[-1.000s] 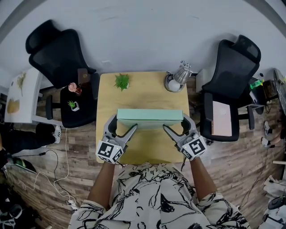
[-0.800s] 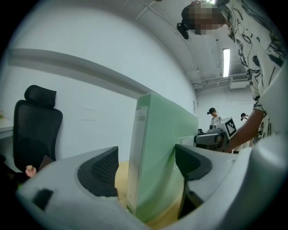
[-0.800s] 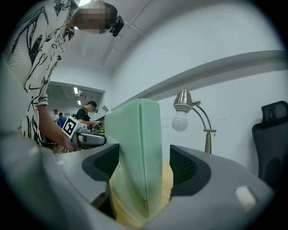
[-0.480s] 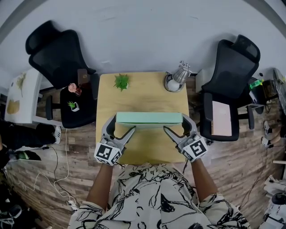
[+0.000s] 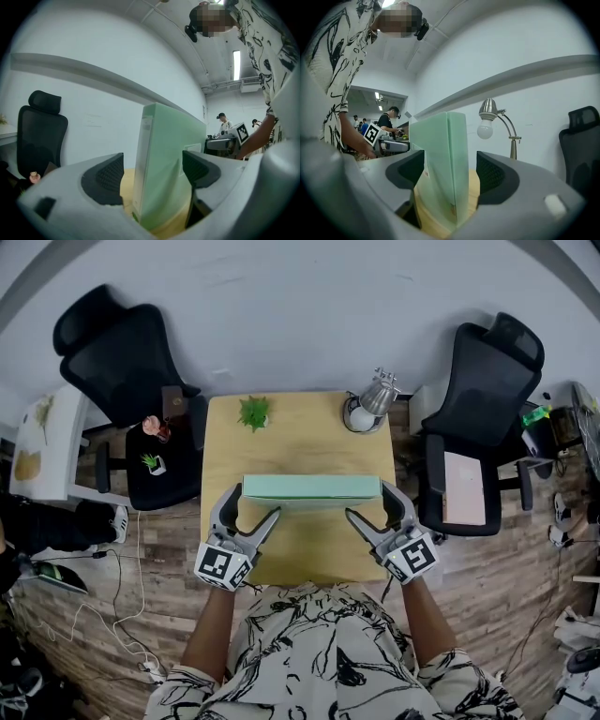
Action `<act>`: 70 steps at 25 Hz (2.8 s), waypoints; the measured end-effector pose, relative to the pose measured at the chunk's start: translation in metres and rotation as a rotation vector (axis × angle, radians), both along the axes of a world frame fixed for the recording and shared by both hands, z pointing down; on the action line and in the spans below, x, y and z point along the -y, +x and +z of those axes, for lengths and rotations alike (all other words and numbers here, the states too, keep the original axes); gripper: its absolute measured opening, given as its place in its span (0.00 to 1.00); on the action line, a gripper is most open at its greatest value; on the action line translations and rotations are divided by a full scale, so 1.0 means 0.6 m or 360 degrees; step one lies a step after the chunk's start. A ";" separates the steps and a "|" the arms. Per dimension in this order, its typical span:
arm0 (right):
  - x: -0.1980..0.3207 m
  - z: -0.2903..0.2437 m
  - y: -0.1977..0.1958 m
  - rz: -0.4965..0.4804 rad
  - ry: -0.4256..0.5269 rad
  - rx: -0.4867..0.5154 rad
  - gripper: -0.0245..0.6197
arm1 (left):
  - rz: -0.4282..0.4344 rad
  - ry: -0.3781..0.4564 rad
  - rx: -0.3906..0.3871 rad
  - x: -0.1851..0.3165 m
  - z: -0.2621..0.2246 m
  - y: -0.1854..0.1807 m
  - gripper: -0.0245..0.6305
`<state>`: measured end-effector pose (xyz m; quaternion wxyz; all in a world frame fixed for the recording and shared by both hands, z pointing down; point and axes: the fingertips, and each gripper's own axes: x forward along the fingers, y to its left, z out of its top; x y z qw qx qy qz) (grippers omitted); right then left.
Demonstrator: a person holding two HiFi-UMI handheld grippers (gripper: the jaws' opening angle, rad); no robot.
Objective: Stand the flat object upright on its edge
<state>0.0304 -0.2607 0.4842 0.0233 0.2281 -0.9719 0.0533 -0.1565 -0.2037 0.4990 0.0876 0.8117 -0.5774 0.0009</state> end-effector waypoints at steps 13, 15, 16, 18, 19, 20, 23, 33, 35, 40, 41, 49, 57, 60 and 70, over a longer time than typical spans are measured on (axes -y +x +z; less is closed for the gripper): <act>-0.015 -0.071 0.077 0.0053 0.0068 0.0035 0.41 | -0.0048 0.0125 0.0188 -0.075 -0.071 -0.030 0.45; -0.009 -0.092 0.093 0.0151 0.0103 0.0031 0.28 | -0.0119 0.0180 0.0174 -0.083 -0.099 -0.045 0.38; -0.005 -0.103 0.100 0.0196 0.0110 0.0045 0.21 | -0.0160 0.0225 0.0147 -0.087 -0.117 -0.052 0.35; 0.001 -0.123 0.113 0.0265 0.0103 0.0080 0.11 | -0.0223 0.0321 0.0069 -0.094 -0.156 -0.065 0.30; 0.004 -0.132 0.118 0.0296 0.0094 0.0094 0.07 | -0.0242 0.0352 0.0056 -0.095 -0.173 -0.068 0.25; 0.008 -0.142 0.123 0.0328 0.0085 0.0107 0.04 | -0.0262 0.0366 0.0075 -0.095 -0.186 -0.070 0.20; 0.018 -0.173 0.135 0.0391 0.0074 0.0154 0.03 | -0.0347 0.0335 0.0182 -0.089 -0.205 -0.079 0.09; 0.017 -0.243 0.180 0.0542 0.0196 0.0163 0.04 | -0.0571 0.0238 0.0192 -0.104 -0.254 -0.119 0.04; 0.021 -0.252 0.194 0.0586 0.0218 0.0130 0.03 | -0.0597 0.0245 0.0201 -0.109 -0.268 -0.127 0.04; 0.026 -0.286 0.230 0.0706 0.0289 0.0119 0.03 | -0.0628 0.0213 0.0273 -0.120 -0.288 -0.142 0.04; 0.027 -0.291 0.236 0.0721 0.0299 0.0120 0.04 | -0.0621 0.0204 0.0299 -0.124 -0.290 -0.141 0.04; 0.027 -0.310 0.267 0.0790 0.0392 0.0107 0.04 | -0.0705 0.0200 0.0332 -0.136 -0.292 -0.157 0.04; 0.018 -0.301 0.242 0.0732 0.0391 0.0059 0.04 | -0.0640 0.0177 0.0287 -0.123 -0.290 -0.142 0.04; 0.014 -0.298 0.236 0.0715 0.0393 0.0044 0.04 | -0.0603 0.0185 0.0293 -0.119 -0.288 -0.133 0.04; 0.010 -0.292 0.222 0.0687 0.0368 0.0023 0.04 | -0.0592 0.0174 0.0282 -0.116 -0.278 -0.129 0.04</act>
